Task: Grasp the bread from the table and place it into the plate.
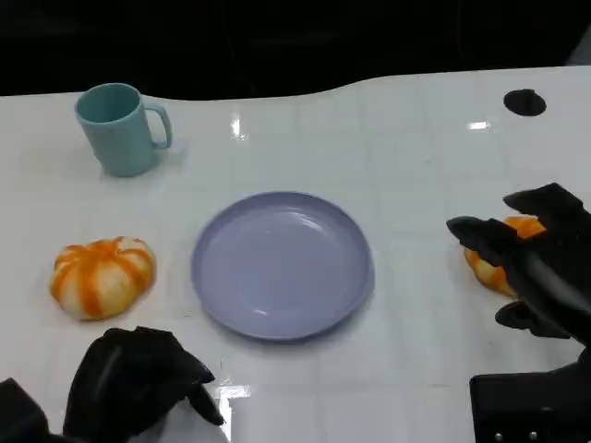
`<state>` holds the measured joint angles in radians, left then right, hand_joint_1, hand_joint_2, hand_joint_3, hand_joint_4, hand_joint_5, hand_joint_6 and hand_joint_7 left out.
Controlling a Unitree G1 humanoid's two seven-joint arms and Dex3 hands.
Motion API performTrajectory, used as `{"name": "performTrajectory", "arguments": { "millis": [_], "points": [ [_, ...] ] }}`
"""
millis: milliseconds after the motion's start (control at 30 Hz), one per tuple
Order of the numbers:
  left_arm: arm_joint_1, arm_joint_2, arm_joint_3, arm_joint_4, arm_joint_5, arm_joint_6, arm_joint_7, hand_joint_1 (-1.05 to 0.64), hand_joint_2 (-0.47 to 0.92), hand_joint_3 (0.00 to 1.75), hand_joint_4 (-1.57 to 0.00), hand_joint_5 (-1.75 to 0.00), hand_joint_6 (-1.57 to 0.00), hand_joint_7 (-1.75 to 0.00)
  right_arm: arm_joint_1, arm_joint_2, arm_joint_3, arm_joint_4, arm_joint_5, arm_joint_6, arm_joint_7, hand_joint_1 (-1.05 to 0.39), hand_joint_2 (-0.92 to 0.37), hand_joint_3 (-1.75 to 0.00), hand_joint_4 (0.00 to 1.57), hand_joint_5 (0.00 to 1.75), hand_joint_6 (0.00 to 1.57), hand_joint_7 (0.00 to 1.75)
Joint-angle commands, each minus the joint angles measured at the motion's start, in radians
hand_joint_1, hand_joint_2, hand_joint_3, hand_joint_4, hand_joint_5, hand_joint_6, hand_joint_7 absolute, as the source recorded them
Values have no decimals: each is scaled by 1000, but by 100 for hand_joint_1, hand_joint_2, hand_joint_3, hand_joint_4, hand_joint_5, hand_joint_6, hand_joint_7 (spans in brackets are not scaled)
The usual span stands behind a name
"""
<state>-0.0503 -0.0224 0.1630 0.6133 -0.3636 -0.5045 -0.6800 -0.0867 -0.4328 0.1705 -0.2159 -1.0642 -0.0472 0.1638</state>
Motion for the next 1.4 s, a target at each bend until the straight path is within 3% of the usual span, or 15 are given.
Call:
{"name": "performTrajectory", "arguments": {
  "millis": [33,233,600,1000,1400],
  "points": [
    [6,11,9,-8,-6,5,9,-104,80,0,-157,-71,-157,-36,-28,-15,27,3,-12,16,3,-43,-75,0,3,54,38,2],
    [5,13,11,-10,-13,12,1,-103,79,0,-157,-71,-157,-36,-77,-4,98,66,-74,31,-35,-45,-73,0,8,55,40,2],
    [13,15,12,-23,-9,13,2,-103,79,0,-157,-71,-157,-37,-166,18,172,192,-116,103,-45,-50,-72,0,9,47,38,0],
    [22,16,10,-35,-3,15,8,-104,80,0,-157,-71,-157,-37,-172,1,180,234,-118,193,-46,-49,-75,-1,12,38,37,0],
    [22,17,11,-36,-3,13,7,-105,80,0,-157,-72,-157,-38,-179,-38,168,285,-76,222,-42,-48,-76,0,19,26,37,0]
  ]
}}
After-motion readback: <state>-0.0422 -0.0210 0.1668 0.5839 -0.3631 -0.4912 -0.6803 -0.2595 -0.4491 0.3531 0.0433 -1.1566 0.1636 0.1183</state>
